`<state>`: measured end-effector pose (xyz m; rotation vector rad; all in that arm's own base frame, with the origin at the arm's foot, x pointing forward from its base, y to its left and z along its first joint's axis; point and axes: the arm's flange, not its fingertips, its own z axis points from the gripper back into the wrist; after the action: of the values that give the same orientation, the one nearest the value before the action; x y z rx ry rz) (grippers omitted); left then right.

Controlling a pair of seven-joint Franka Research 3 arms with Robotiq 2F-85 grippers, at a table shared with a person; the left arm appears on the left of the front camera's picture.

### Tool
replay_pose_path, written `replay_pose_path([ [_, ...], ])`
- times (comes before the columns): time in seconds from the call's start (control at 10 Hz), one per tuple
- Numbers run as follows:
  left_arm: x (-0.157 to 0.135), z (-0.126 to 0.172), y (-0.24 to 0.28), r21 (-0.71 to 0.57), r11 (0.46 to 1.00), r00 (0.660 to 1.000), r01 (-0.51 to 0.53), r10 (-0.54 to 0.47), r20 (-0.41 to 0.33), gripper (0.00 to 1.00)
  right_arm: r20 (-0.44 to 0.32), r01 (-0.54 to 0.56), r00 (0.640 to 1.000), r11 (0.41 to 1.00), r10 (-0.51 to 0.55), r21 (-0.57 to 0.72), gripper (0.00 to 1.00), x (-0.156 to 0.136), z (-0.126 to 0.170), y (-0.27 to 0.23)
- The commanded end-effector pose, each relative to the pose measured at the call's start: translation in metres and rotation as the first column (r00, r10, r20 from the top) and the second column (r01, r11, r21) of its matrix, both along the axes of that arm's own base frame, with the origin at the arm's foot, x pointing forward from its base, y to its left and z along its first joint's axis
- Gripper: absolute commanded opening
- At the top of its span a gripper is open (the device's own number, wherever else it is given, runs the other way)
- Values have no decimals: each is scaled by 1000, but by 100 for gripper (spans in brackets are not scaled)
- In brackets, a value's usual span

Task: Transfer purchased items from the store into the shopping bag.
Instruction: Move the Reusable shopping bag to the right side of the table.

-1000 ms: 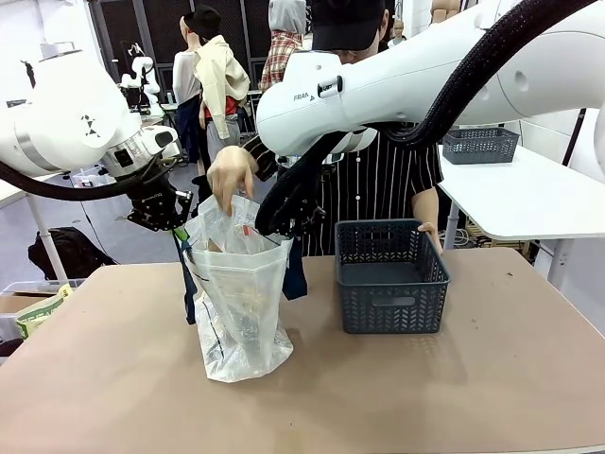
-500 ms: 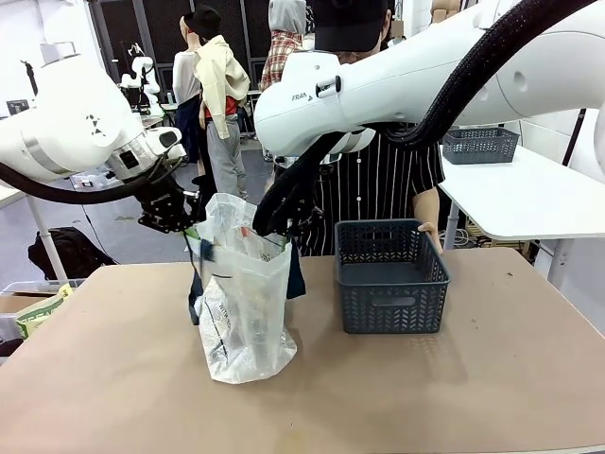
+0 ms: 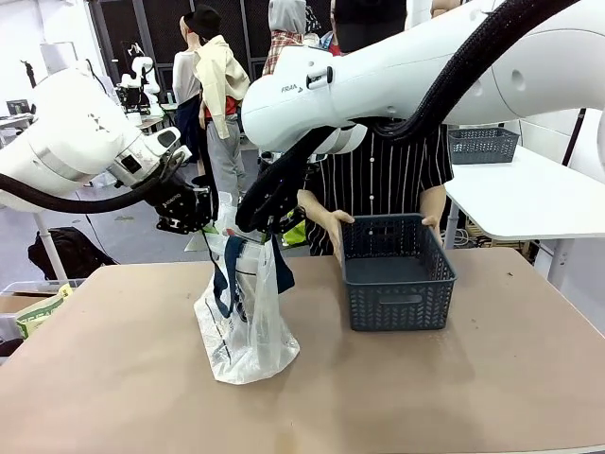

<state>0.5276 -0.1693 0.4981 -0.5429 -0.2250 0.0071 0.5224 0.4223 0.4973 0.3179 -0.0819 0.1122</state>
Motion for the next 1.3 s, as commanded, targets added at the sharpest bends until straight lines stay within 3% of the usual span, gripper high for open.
replay_pose_path([
  [0.0,-6,-13,4,-88,995,998,54,-51,34,0,-16,-22,1000,999,23,35,0,7,-8,-2],
  [0.2,-6,-19,7,-129,988,996,82,-78,39,5,-34,-37,999,999,38,38,0,12,-13,3],
  [0.4,-6,-19,8,-171,981,996,86,-78,52,43,-28,-56,998,997,58,47,0,12,-12,7],
  [1.2,-2,-24,12,-344,936,996,74,-54,68,43,3,-143,990,984,143,103,0,4,-7,19],
])
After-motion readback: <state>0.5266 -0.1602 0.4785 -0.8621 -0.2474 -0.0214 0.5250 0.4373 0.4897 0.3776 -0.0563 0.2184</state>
